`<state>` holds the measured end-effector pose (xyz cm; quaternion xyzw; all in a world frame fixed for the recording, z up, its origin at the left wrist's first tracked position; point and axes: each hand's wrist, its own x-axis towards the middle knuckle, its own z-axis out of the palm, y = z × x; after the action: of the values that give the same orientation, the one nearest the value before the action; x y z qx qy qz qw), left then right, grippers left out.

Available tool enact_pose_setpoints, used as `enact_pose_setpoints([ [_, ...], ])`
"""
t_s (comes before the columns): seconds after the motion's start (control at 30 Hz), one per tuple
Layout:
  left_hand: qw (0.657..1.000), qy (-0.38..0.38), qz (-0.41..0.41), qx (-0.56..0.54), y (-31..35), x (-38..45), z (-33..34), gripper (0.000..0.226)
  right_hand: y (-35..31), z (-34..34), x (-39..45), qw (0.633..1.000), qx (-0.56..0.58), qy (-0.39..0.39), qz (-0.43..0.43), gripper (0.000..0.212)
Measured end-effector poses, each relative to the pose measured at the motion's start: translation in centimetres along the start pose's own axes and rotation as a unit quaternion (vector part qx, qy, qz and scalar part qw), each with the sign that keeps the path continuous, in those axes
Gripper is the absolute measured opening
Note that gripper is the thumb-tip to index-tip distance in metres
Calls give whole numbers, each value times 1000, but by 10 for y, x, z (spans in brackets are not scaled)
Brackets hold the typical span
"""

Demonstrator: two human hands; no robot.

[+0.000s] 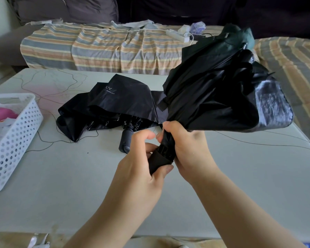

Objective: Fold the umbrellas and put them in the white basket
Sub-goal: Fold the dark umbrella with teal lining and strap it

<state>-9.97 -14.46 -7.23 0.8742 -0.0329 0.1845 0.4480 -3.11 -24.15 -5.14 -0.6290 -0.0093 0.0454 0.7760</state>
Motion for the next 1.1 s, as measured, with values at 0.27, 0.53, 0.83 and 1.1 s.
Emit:
enact_pose_setpoints([
  [0.27, 983, -93, -138, -81, -11, 4, 3, 25, -2, -3, -3, 1000, 15, 7, -2, 27],
  [0.53, 998, -47, -37, -24, -10, 2, -6, 39, -4, -2, -4, 999, 33, -17, -11, 26],
  [0.83, 998, -39, 26, 38, -22, 4, -4, 49, -2, -1, -4, 999, 31, -5, 21, 31],
  [1.1, 990, -43, 60, 119, -25, 7, -6, 52, 1, -4, -8, 999, 31, -29, 28, 36],
])
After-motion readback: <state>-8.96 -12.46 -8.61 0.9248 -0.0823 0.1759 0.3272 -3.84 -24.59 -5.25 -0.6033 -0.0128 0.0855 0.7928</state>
